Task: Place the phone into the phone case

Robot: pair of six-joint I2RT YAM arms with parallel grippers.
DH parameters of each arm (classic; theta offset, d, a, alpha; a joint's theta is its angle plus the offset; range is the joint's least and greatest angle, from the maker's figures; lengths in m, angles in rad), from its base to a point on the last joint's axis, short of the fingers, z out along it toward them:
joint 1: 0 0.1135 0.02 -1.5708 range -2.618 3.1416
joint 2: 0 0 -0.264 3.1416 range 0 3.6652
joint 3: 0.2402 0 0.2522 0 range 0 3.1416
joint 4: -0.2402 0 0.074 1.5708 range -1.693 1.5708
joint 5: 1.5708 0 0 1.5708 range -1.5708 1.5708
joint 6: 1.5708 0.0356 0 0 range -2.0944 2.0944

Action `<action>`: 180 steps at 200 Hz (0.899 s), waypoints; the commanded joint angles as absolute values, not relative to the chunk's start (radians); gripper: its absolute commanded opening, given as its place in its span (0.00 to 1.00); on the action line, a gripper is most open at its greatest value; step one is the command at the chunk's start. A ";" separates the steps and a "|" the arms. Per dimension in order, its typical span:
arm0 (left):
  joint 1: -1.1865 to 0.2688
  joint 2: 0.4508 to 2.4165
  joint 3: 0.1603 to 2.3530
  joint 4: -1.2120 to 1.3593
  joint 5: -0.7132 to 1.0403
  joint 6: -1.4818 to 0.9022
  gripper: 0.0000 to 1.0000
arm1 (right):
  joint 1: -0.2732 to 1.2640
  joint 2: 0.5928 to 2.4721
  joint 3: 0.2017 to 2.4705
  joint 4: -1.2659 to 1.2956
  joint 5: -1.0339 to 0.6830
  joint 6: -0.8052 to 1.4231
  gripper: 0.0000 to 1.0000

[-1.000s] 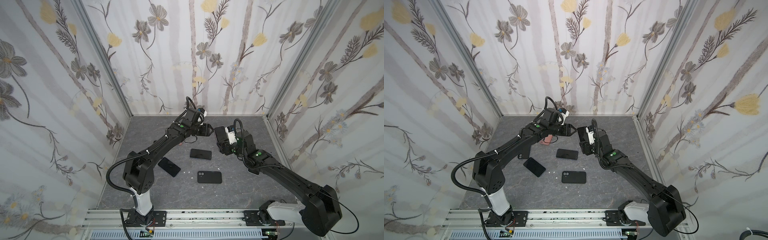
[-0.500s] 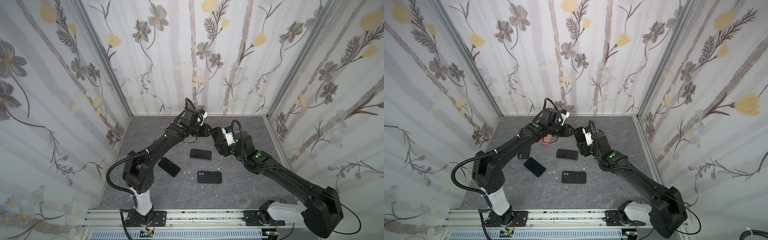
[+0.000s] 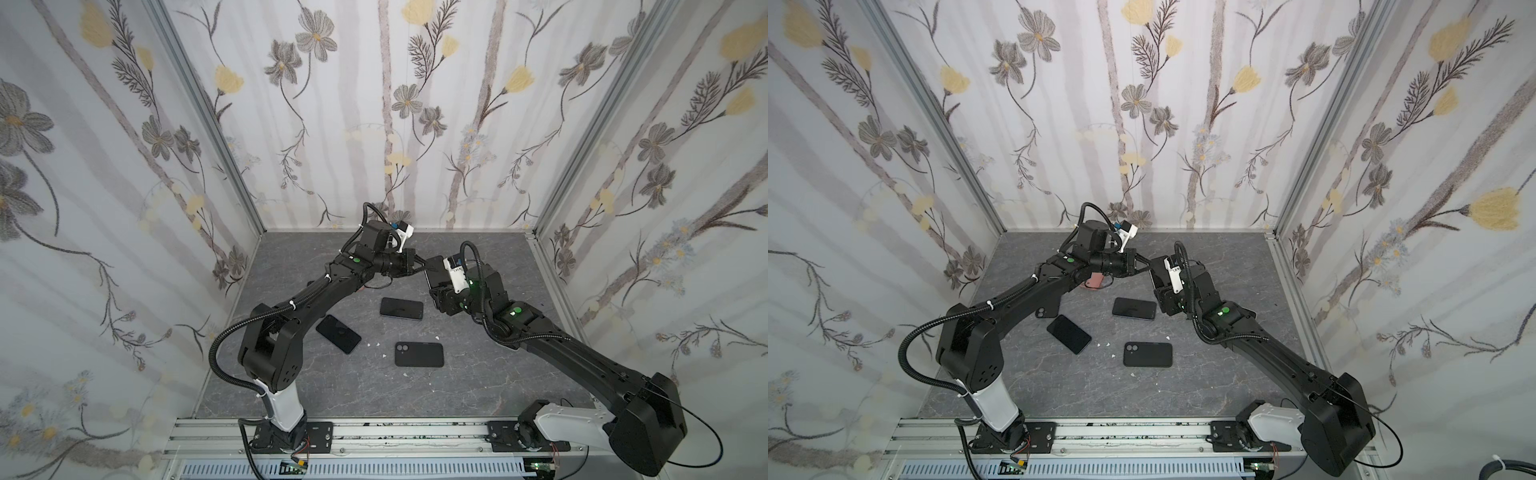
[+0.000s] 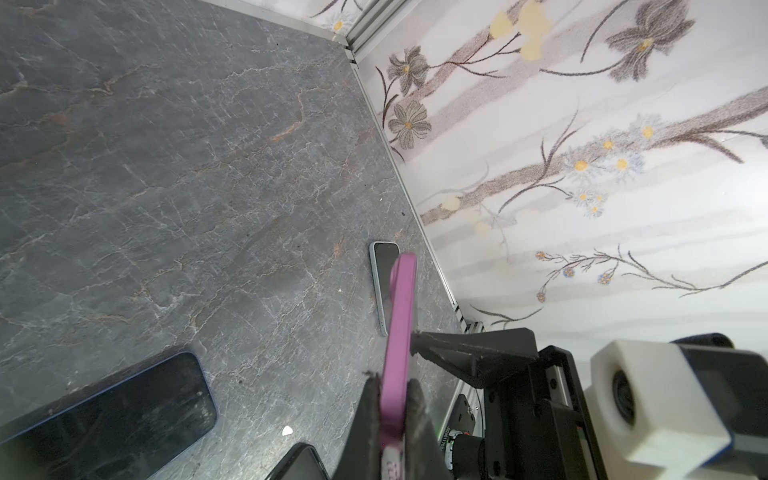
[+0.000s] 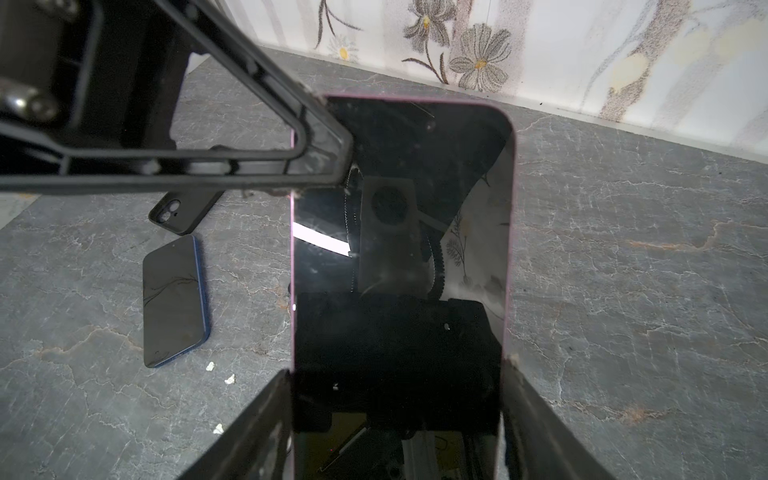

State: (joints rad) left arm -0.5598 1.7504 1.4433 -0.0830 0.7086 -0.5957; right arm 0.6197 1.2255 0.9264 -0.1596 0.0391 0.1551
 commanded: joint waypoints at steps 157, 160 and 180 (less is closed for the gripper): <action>-0.517 1.429 1.215 0.408 0.442 -0.803 0.00 | 0.612 0.898 0.887 0.235 0.191 0.448 1.00; -0.517 1.423 1.212 0.420 0.439 -0.806 0.00 | 0.612 0.892 0.886 0.242 0.190 0.453 1.00; -0.517 1.379 1.187 0.506 0.414 -0.833 0.00 | 0.611 0.865 0.888 0.266 0.178 0.494 1.00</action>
